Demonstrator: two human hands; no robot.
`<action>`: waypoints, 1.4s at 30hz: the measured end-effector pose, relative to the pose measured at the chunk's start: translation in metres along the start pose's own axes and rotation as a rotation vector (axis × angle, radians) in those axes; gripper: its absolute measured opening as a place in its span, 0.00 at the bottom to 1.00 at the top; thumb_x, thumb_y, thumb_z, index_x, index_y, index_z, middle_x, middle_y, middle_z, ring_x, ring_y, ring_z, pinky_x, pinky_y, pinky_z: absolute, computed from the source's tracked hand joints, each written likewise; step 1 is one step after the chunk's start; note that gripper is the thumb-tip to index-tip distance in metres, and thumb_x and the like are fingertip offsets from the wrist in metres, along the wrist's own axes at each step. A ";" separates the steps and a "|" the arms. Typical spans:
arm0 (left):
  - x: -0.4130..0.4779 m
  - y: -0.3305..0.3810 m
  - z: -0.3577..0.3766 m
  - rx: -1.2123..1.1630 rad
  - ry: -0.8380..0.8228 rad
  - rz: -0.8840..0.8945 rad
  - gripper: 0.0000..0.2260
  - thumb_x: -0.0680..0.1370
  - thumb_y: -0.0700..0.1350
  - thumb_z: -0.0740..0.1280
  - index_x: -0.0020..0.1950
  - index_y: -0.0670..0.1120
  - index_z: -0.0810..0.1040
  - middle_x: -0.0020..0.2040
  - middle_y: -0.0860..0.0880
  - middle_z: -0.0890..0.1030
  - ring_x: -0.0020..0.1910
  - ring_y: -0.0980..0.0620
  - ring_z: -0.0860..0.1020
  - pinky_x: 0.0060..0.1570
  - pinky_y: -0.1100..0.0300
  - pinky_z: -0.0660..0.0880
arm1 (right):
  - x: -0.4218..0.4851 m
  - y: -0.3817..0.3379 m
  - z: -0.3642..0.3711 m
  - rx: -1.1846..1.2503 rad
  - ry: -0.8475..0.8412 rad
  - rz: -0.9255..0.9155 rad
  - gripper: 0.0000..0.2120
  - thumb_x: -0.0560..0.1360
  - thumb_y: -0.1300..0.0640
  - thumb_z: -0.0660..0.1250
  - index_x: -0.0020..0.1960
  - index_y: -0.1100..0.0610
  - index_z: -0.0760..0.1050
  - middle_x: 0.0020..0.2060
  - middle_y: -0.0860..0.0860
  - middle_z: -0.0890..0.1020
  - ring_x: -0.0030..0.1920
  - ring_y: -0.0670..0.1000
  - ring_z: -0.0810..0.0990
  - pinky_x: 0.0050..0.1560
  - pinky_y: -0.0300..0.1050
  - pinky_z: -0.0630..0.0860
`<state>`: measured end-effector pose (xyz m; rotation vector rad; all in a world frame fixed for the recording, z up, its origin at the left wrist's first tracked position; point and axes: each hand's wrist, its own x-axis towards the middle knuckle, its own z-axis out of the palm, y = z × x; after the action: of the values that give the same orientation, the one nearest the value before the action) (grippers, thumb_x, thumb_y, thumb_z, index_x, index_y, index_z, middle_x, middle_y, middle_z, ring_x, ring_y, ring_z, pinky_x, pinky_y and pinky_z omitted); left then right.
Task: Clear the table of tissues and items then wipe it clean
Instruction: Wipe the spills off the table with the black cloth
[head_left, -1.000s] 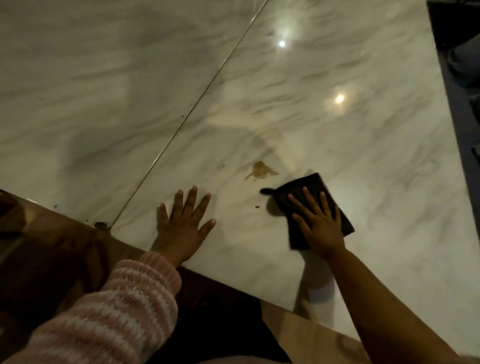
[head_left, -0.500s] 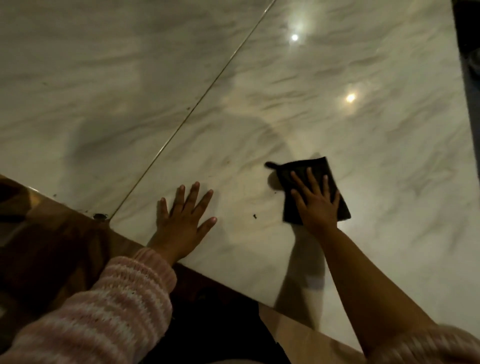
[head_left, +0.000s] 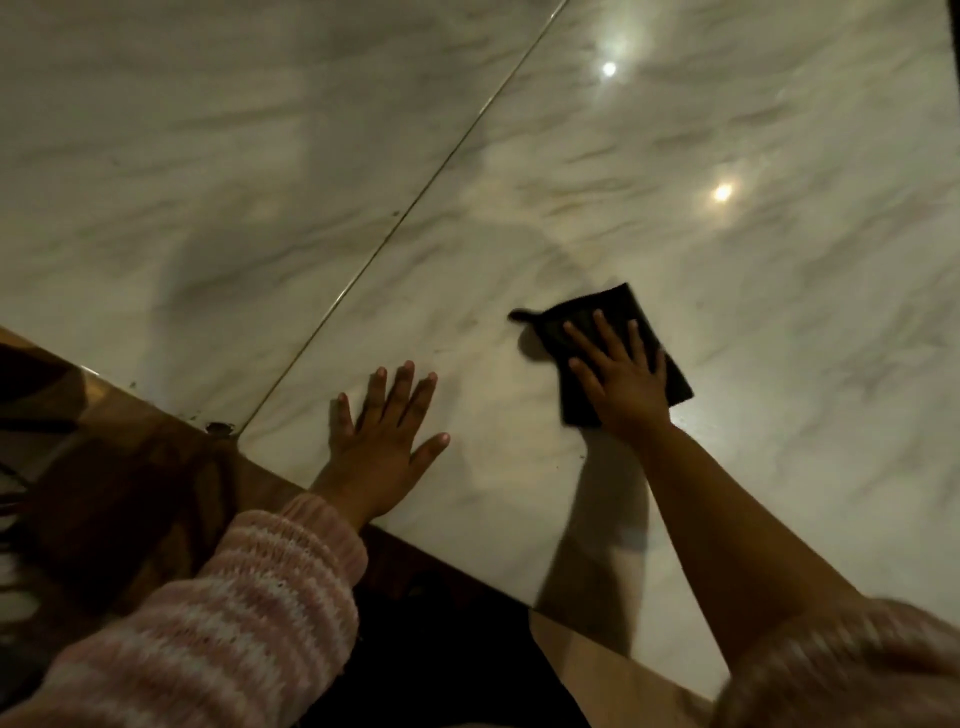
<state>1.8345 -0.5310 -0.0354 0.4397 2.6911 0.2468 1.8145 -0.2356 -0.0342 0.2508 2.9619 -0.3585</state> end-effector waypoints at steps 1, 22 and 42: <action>0.000 0.000 0.000 -0.006 0.005 0.003 0.31 0.67 0.69 0.29 0.67 0.62 0.24 0.69 0.58 0.24 0.73 0.52 0.31 0.69 0.40 0.36 | 0.018 -0.006 -0.002 0.042 -0.012 0.107 0.24 0.78 0.36 0.46 0.72 0.32 0.45 0.77 0.43 0.45 0.76 0.56 0.40 0.72 0.65 0.40; -0.022 -0.070 -0.004 -0.097 0.142 -0.234 0.37 0.65 0.71 0.24 0.70 0.56 0.27 0.73 0.54 0.29 0.72 0.54 0.31 0.71 0.49 0.35 | 0.139 -0.107 -0.006 0.151 -0.110 0.199 0.25 0.79 0.37 0.44 0.75 0.37 0.44 0.77 0.48 0.41 0.74 0.62 0.35 0.67 0.72 0.34; -0.050 0.017 0.009 -0.078 0.059 -0.257 0.30 0.79 0.62 0.42 0.71 0.53 0.27 0.73 0.54 0.28 0.74 0.50 0.33 0.71 0.44 0.35 | 0.015 0.032 -0.018 0.001 -0.108 -0.127 0.23 0.77 0.35 0.44 0.71 0.30 0.49 0.76 0.39 0.46 0.76 0.52 0.41 0.73 0.61 0.39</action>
<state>1.8863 -0.5309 -0.0215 0.0619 2.7482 0.2923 1.8031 -0.1978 -0.0266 0.0419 2.8784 -0.3763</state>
